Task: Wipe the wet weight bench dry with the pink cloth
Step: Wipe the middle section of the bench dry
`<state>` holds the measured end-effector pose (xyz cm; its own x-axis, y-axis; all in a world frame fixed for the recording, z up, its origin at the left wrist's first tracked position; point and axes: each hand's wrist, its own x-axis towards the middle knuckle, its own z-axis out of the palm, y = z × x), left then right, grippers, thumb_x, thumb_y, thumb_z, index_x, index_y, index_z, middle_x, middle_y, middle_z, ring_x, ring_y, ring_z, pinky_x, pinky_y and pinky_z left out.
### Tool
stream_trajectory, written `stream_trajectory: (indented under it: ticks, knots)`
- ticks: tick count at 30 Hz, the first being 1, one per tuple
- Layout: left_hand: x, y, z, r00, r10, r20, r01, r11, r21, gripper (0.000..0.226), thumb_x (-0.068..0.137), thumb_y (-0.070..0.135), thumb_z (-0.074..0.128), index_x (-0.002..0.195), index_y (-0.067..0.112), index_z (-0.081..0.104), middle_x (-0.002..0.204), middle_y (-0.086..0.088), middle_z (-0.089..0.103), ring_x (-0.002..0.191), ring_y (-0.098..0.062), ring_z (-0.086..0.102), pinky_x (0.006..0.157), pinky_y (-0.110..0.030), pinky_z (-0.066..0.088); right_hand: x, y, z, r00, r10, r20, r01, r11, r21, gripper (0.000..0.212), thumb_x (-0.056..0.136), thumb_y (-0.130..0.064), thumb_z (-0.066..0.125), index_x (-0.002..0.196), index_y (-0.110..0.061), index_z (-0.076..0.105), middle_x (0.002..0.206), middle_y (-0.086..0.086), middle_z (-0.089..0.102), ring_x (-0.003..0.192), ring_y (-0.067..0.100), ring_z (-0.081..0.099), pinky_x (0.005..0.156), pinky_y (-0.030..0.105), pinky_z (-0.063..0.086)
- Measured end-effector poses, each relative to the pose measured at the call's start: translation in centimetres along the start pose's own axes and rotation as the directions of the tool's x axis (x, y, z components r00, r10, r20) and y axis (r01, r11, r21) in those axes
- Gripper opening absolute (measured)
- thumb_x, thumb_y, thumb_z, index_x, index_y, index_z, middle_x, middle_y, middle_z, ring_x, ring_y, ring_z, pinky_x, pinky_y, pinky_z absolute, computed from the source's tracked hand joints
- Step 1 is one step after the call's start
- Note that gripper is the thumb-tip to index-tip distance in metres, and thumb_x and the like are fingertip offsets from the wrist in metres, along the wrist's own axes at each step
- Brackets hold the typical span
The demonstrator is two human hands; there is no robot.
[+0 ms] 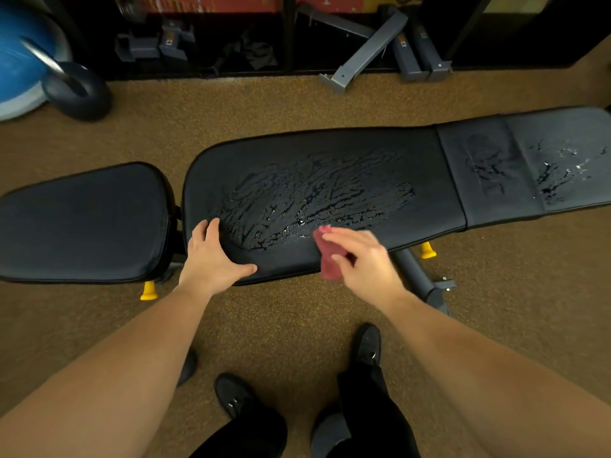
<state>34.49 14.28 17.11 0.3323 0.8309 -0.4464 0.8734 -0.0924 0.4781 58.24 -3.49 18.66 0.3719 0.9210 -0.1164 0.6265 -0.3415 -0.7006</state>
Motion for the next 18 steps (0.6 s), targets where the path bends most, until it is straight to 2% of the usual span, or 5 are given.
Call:
stream_trajectory:
  ticks: [1, 5, 11, 15, 18]
  knots:
    - [-0.2, -0.4, -0.2, 1.0, 0.009, -0.024, -0.009, 1.0, -0.008, 0.119, 0.068, 0.045, 0.088, 0.159, 0.02, 0.015, 0.164, 0.002, 0.01, 0.151, -0.026, 0.012, 0.12, -0.047, 0.024, 0.0, 0.6, -0.5, 1.0, -0.011, -0.021, 0.01, 1.0, -0.017, 0.055, 0.091, -0.006, 0.07, 0.141, -0.027, 0.058, 0.143, -0.011, 0.056, 0.131, 0.007, 0.043, 0.113, 0.027, 0.035]
    - [-0.9, -3.1, -0.7, 0.997, -0.022, -0.073, 0.018, 0.998, -0.053, 0.091, 0.085, 0.043, 0.075, 0.157, 0.016, 0.025, 0.164, 0.002, 0.017, 0.15, -0.024, 0.021, 0.12, -0.044, 0.028, -0.2, 1.3, 1.0, 0.998, -0.017, 0.063, 0.027, 0.988, -0.153, 0.064, 0.093, -0.011, 0.069, 0.151, -0.023, 0.046, 0.148, -0.007, 0.051, 0.131, 0.015, 0.039, 0.112, 0.026, 0.032]
    - [-0.6, -4.4, -1.3, 0.999, -0.017, -0.035, 0.015, 0.998, -0.061, 0.077, 0.09, 0.036, 0.071, 0.155, 0.018, 0.034, 0.163, 0.006, 0.021, 0.146, -0.02, 0.031, 0.117, -0.044, 0.035, 0.5, -2.3, 6.9, 0.989, -0.15, -0.011, 0.144, 0.965, -0.218, 0.055, 0.086, 0.002, 0.072, 0.138, -0.015, 0.062, 0.136, -0.001, 0.062, 0.117, 0.025, 0.052, 0.106, 0.027, 0.04]
    - [-0.7, -4.7, -1.7, 1.0, -0.002, -0.016, 0.001, 0.998, -0.056, 0.064, 0.097, 0.024, 0.062, 0.155, 0.02, 0.035, 0.163, 0.007, 0.023, 0.146, -0.021, 0.031, 0.116, -0.042, 0.034, 1.2, -4.9, 9.4, 0.986, -0.16, 0.052, 0.167, 0.968, -0.188, 0.055, 0.087, 0.002, 0.07, 0.138, -0.017, 0.061, 0.136, -0.003, 0.062, 0.116, 0.024, 0.051, 0.105, 0.025, 0.039]
    - [-0.5, -5.2, -2.1, 1.0, 0.023, -0.005, -0.023, 0.997, -0.074, 0.054, 0.101, 0.014, 0.05, 0.153, 0.02, 0.038, 0.162, 0.007, 0.025, 0.144, -0.02, 0.035, 0.115, -0.039, 0.036, 1.7, -6.4, 11.4, 0.979, -0.173, 0.112, 0.189, 0.969, -0.159, 0.053, 0.091, -0.002, 0.067, 0.14, -0.023, 0.06, 0.137, -0.008, 0.061, 0.115, 0.022, 0.049, 0.099, 0.034, 0.05]
